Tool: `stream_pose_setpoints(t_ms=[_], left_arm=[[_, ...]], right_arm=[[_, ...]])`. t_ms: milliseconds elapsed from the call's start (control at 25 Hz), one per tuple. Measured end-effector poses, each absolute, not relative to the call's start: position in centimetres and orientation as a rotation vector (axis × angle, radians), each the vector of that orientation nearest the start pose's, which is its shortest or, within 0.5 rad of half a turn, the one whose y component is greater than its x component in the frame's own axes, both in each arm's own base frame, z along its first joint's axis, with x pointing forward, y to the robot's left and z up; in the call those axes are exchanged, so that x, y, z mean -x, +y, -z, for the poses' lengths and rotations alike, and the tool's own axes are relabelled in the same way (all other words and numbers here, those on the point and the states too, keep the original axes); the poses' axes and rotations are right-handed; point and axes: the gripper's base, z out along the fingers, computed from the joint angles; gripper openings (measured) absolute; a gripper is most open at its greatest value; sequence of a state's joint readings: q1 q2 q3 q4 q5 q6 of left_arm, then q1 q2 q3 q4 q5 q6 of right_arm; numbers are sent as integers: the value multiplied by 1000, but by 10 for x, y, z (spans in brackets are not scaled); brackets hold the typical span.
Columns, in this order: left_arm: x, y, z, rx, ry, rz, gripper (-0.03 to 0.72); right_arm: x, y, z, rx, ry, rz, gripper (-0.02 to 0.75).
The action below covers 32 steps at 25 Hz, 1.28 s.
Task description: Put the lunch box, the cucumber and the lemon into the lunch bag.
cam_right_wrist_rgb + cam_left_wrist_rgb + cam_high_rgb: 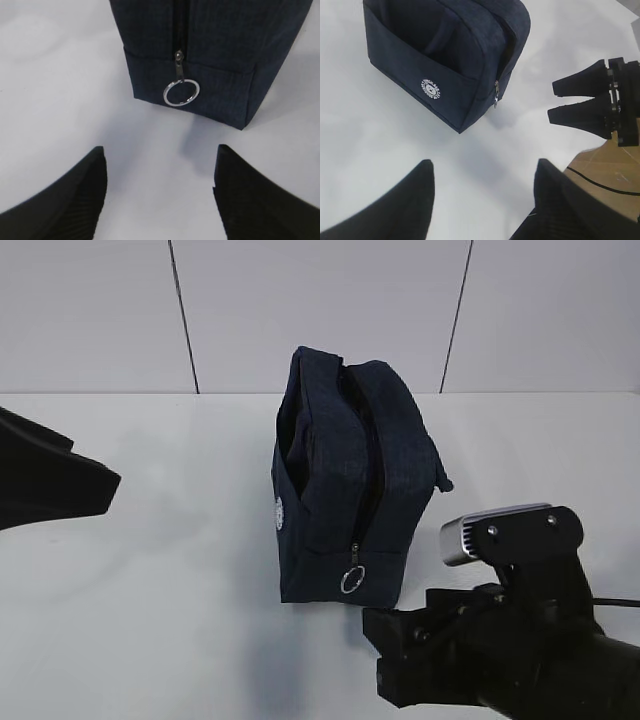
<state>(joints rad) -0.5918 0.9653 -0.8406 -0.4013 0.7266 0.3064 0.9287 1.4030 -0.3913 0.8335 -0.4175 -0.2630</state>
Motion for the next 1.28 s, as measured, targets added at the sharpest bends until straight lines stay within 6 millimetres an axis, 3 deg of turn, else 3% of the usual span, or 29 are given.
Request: stream_pose_setpoints(t_ms=[600, 840, 1280], left_arm=[[-143, -125, -330, -812, 2196, 602, 438], [-143, -124, -319, -804, 2216, 593, 438], [-147, -124, -322, -768, 2167, 588, 438]], right_arm=[[-155, 184, -144, 397, 2159, -387, 526], [-157, 184, -145, 375, 2132, -383, 526], [-159, 186, -149, 438, 2056, -366, 526]])
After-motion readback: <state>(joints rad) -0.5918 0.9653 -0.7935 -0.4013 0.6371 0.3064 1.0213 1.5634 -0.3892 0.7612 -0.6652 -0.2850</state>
